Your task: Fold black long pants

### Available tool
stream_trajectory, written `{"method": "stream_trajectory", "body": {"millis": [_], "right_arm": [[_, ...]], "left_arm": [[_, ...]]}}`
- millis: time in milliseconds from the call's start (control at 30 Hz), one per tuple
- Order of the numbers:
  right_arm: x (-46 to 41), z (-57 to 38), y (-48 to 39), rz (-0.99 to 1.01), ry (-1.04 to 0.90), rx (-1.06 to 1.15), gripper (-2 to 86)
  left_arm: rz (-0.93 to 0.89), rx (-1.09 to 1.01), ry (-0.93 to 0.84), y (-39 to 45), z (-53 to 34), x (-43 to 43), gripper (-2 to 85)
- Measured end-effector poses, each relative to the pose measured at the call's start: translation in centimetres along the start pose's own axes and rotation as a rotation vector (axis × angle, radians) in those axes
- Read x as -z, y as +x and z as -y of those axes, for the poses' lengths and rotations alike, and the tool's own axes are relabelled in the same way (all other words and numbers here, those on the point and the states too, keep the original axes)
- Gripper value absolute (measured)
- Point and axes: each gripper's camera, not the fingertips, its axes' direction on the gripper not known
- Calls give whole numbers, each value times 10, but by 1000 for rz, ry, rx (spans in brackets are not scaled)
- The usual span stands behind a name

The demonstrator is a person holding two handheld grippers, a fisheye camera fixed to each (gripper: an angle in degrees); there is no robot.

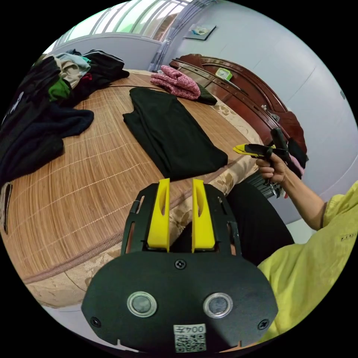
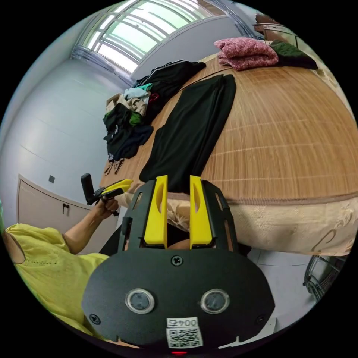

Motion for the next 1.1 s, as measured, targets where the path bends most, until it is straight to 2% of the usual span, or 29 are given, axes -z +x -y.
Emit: {"method": "stream_trajectory", "body": {"millis": [267,433,800,1000,1100], "right_arm": [[-24,-11,5,21,-28,27,114],[-39,-16,9,18,-50,22,112],[-66,-33,3,-28,-70,46,120],[-88,-44,-33,-175,-67,188,119],[-107,-51,-54,-278,-107,306,122]], "left_arm": [[72,-158,-95,-1,18,-11,128],[41,-211,-124,-3,34,-25,130],[-125,-100,-127,-29,52,-47,119],[-94,-55,-149,-39,60,-57,84],[-5,-37,-139,-31,74,-49,72]]}}
